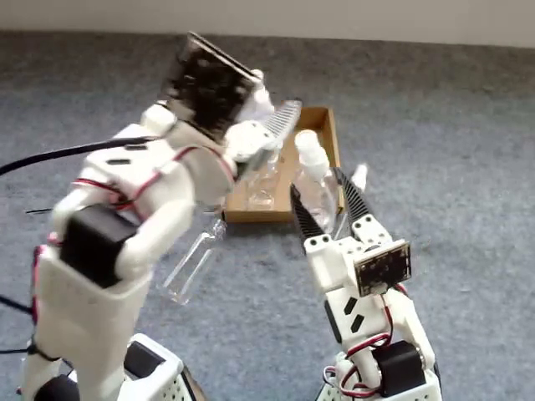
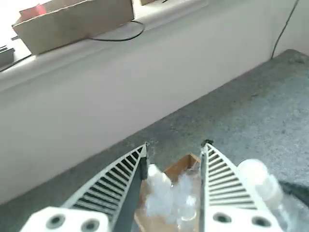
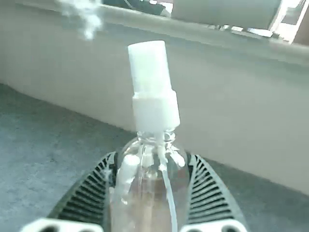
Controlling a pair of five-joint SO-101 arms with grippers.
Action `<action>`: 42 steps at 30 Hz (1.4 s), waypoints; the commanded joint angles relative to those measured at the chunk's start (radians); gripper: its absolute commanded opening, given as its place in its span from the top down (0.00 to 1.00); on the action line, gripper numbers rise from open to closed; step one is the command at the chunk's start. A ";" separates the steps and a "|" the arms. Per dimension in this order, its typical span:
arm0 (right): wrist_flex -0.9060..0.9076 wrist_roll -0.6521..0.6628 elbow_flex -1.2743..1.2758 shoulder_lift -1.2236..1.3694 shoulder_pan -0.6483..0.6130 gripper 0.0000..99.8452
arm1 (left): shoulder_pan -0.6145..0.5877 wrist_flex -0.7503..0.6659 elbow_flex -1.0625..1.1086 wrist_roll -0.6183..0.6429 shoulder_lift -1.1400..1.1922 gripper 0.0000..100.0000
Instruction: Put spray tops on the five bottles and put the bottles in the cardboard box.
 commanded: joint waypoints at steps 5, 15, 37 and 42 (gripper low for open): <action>-0.374 0.052 -0.165 0.367 0.131 1.00 | -0.174 0.353 -0.189 -0.002 -0.010 0.87; -0.760 -0.034 -0.601 1.303 0.143 1.00 | -0.378 0.350 0.283 -0.008 -0.012 0.87; -1.216 -0.178 -1.006 2.272 0.214 1.00 | -0.550 -0.121 0.825 -0.008 -0.010 0.87; -1.218 -0.173 -1.043 2.347 0.209 1.00 | -0.550 -0.121 0.825 -0.008 -0.010 0.87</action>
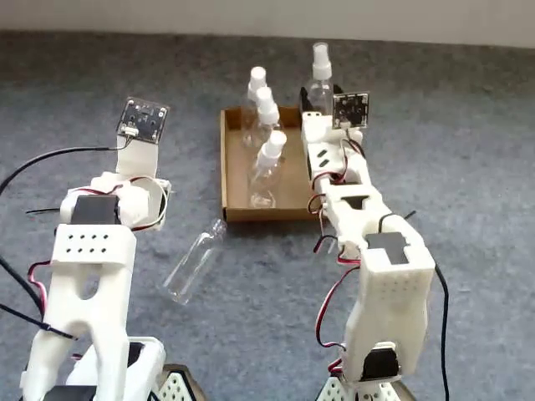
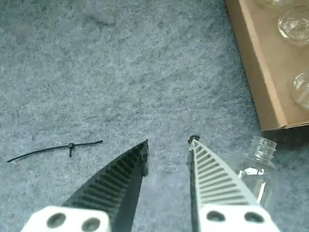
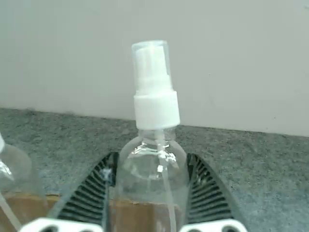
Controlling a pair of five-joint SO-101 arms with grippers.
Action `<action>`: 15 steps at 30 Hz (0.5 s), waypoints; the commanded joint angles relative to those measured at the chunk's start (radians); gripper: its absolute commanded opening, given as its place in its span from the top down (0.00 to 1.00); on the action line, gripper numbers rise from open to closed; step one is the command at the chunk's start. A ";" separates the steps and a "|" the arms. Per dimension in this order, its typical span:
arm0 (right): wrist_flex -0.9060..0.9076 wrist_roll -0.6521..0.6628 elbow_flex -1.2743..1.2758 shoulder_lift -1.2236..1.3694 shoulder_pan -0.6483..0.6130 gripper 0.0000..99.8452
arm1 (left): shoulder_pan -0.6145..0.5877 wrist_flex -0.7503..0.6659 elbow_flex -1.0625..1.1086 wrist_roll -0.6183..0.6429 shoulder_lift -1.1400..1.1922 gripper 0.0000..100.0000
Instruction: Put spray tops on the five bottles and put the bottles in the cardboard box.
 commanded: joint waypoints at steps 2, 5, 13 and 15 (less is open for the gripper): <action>-0.018 -0.002 -0.054 0.005 0.015 1.00 | -0.010 -0.020 -0.004 -0.008 -0.008 0.87; -0.082 -0.002 -0.050 0.005 0.015 1.00 | -0.010 -0.020 -0.004 -0.008 -0.008 0.87; -0.143 -0.002 -0.002 0.005 0.007 1.00 | -0.010 -0.020 -0.004 -0.008 -0.008 0.87; -0.145 0.000 0.004 0.007 0.007 1.00 | -0.010 -0.020 -0.004 -0.008 -0.008 0.87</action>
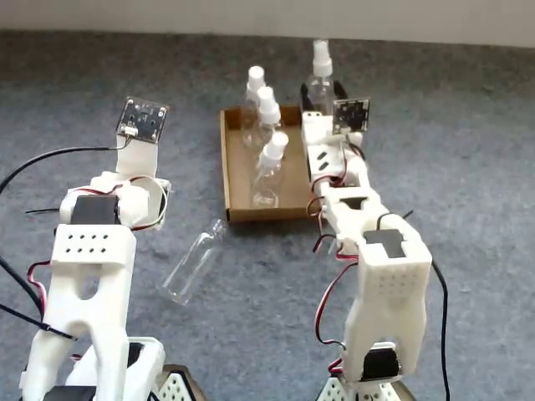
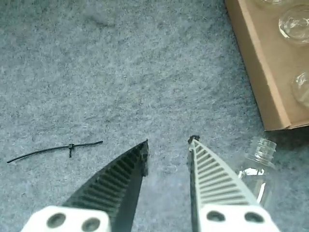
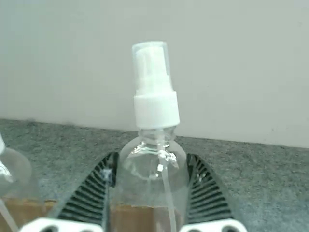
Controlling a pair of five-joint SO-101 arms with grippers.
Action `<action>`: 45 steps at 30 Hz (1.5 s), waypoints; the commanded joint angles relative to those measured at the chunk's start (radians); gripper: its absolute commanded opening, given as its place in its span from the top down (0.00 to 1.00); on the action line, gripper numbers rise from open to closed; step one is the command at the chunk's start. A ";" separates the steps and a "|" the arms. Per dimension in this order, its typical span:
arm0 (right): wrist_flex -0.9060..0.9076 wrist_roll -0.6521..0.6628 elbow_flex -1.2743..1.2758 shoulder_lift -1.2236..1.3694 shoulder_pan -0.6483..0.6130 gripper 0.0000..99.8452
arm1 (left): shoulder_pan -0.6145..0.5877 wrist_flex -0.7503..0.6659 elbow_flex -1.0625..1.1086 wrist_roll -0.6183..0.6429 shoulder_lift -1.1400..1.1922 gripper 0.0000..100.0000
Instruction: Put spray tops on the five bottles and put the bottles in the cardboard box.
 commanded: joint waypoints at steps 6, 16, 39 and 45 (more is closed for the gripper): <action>-0.028 0.000 -0.008 -0.015 0.005 1.00 | -0.010 -0.017 -0.004 -0.008 -0.008 0.87; -0.166 0.005 0.058 -0.016 0.007 1.00 | -0.010 -0.017 -0.004 -0.008 -0.005 0.87; -0.277 0.104 0.101 0.067 -0.001 0.84 | -0.010 -0.017 -0.005 -0.008 -0.004 0.87; -0.277 0.104 0.101 0.067 -0.001 0.76 | -0.010 -0.017 -0.005 -0.008 -0.004 0.87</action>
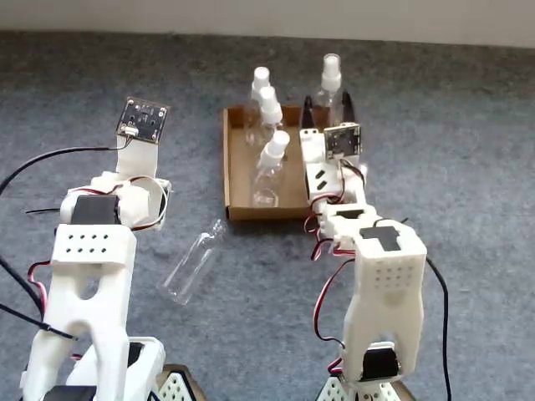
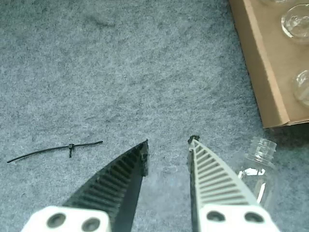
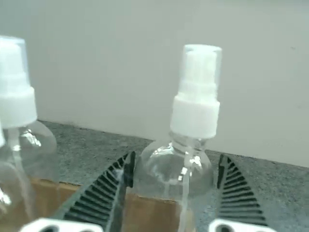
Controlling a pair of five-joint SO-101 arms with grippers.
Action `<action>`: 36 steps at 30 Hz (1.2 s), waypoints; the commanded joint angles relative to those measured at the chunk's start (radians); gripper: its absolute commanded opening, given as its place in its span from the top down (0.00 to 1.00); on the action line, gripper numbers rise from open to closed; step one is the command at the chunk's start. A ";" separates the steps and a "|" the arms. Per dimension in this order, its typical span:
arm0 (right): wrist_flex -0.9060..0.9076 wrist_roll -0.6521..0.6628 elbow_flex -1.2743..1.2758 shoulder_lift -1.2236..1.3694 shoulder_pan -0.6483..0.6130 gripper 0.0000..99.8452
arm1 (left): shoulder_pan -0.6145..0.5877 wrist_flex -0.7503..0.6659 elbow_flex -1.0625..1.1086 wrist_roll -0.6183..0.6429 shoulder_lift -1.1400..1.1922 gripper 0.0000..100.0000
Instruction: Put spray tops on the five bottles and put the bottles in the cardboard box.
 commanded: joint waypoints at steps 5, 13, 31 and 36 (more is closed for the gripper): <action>-0.002 0.009 -0.008 -0.045 0.001 0.74 | -0.010 -0.017 -0.005 -0.008 -0.004 0.87; 0.091 0.009 0.001 -0.150 0.002 0.74 | -0.010 -0.017 -0.005 -0.008 -0.004 0.87; 0.208 0.015 0.004 -0.315 0.004 0.74 | -0.010 -0.017 -0.005 -0.008 -0.002 0.87; 0.223 0.015 -0.002 -0.343 0.028 0.75 | -0.010 -0.017 -0.005 -0.008 -0.001 0.87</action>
